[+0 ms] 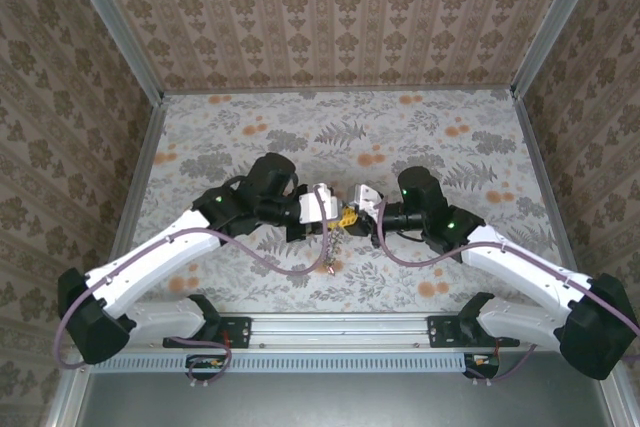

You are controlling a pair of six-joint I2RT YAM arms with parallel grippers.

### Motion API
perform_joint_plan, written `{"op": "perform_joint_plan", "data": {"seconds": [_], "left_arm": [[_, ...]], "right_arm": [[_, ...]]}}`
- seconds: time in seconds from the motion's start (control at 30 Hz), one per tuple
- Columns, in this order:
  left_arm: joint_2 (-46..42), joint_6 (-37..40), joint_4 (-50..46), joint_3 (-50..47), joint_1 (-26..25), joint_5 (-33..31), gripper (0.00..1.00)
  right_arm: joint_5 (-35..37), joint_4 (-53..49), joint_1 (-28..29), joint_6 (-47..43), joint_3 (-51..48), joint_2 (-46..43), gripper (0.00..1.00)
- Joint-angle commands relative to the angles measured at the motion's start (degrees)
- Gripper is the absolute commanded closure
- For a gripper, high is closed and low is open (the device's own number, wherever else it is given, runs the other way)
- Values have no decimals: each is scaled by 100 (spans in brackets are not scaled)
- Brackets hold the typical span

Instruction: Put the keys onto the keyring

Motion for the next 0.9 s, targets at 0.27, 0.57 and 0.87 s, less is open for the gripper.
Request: {"op": "perform_joint_plan", "data": {"seconds": [0.27,0.57,0.87], "left_arm": [[-487,-506,722,-528,168,235,81],[-432,-609,996,-582,172,343,100],[-339,-240,68,-116,207,205,100]], "right_arm": [[-102,3120,-65,1459,-866,-337,100],[191,4151,-60,1940,-1241,-355,100],[-212,-268,10,-589,48,-311,79]]}}
